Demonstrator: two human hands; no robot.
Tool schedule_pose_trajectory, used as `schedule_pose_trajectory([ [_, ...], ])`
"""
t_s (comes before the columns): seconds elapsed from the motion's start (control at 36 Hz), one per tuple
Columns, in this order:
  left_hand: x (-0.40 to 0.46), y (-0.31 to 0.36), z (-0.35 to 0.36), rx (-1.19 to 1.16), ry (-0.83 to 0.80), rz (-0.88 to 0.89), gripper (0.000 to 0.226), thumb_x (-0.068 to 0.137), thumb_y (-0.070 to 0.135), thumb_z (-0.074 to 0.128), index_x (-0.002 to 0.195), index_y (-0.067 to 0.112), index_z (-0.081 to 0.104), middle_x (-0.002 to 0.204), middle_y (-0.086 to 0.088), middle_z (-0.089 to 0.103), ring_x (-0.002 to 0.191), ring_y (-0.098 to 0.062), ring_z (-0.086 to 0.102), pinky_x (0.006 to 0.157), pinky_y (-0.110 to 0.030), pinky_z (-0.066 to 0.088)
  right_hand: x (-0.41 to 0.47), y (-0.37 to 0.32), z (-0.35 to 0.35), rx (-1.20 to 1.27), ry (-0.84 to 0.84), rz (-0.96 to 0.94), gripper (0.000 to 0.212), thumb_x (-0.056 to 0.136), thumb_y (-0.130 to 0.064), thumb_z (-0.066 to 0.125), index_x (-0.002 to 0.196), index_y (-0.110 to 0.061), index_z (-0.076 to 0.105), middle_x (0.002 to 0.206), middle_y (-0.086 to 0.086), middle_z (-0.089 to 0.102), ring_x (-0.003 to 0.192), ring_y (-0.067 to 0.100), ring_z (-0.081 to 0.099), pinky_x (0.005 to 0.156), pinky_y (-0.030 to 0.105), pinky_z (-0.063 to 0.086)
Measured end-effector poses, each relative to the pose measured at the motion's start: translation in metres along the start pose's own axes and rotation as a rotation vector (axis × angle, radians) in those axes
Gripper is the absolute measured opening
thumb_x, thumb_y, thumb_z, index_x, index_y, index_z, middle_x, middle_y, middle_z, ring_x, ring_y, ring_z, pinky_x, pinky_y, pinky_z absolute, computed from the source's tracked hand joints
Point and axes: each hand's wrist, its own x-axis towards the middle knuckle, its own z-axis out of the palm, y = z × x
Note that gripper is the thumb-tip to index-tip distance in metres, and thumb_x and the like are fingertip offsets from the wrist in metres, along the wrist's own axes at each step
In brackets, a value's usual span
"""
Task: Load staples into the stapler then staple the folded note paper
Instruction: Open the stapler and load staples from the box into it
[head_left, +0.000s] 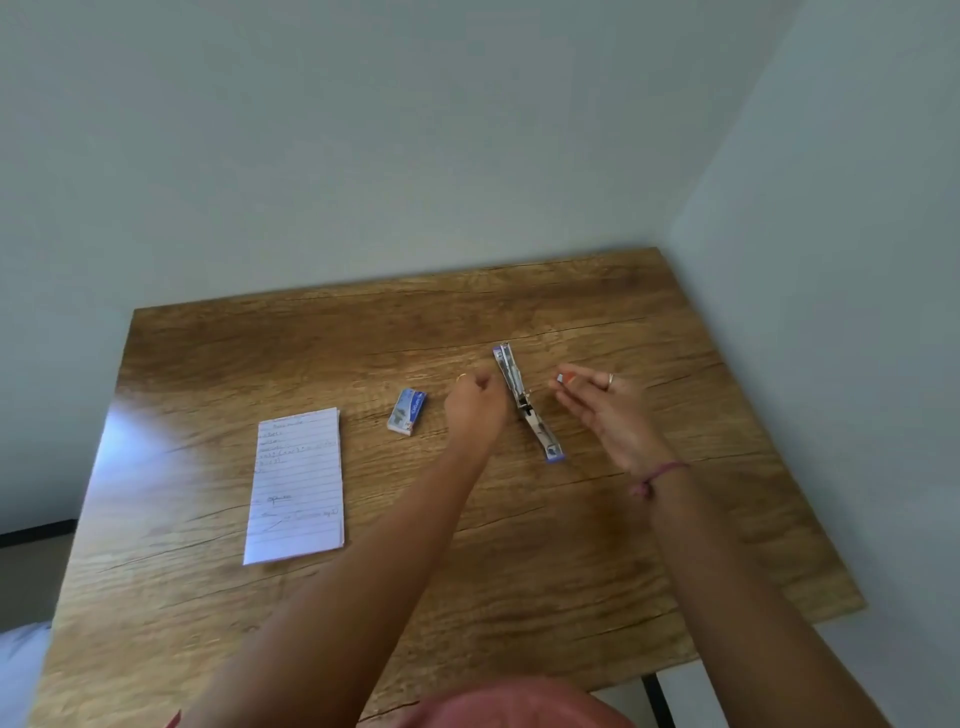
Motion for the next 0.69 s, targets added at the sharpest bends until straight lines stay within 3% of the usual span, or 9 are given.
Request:
schedule_pose_trajectory([
  [0.14, 0.009, 0.000, 0.006, 0.041, 0.009, -0.021, 0.031, 0.094, 0.011, 0.050, 0.069, 0.026, 0.061, 0.093, -0.013, 0.073, 0.093, -0.031, 0.068, 0.086, -0.049, 0.055, 0.022, 0.012, 0.013, -0.068, 0.008, 0.008, 0.028, 0.093, 0.000, 0.056, 0.121, 0.005, 0.059, 0.107, 0.007, 0.069, 0.096, 0.011, 0.069, 0.080, 0.019, 0.055],
  [0.25, 0.012, 0.001, 0.011, 0.036, -0.033, -0.048, 0.024, 0.093, 0.009, 0.049, 0.095, 0.013, 0.073, 0.094, -0.012, 0.074, 0.094, -0.031, 0.069, 0.087, -0.048, 0.055, 0.030, 0.022, 0.022, -0.102, 0.020, 0.005, 0.023, 0.094, -0.001, 0.055, 0.116, 0.000, 0.063, 0.108, 0.011, 0.071, 0.095, 0.012, 0.070, 0.077, 0.019, 0.055],
  [0.36, 0.011, 0.000, 0.018, 0.010, -0.029, -0.057, 0.026, 0.095, 0.010, 0.051, 0.111, 0.012, 0.070, 0.102, -0.010, 0.073, 0.097, -0.025, 0.068, 0.091, -0.044, 0.054, 0.032, 0.032, 0.025, -0.127, 0.027, -0.041, 0.023, 0.093, -0.003, 0.058, 0.114, -0.005, 0.067, 0.104, 0.006, 0.073, 0.097, 0.017, 0.070, 0.080, 0.025, 0.055],
  [0.53, 0.008, -0.004, 0.023, -0.030, 0.030, -0.064, 0.017, 0.096, 0.018, 0.055, 0.096, 0.013, 0.072, 0.095, -0.009, 0.073, 0.096, -0.024, 0.068, 0.092, -0.045, 0.053, 0.029, 0.035, 0.024, -0.260, 0.055, -0.089, 0.025, 0.092, -0.011, 0.061, 0.116, -0.012, 0.068, 0.112, 0.004, 0.072, 0.104, 0.014, 0.067, 0.094, 0.038, 0.053],
  [0.69, 0.007, -0.001, 0.026, -0.014, 0.020, -0.007, 0.014, 0.095, 0.022, 0.057, 0.083, 0.025, 0.065, 0.093, -0.001, 0.071, 0.094, -0.019, 0.066, 0.090, -0.043, 0.054, 0.019, 0.032, 0.023, -0.121, 0.056, -0.034, 0.027, 0.093, -0.009, 0.060, 0.118, -0.011, 0.067, 0.111, 0.005, 0.073, 0.102, 0.015, 0.069, 0.091, 0.037, 0.055],
])
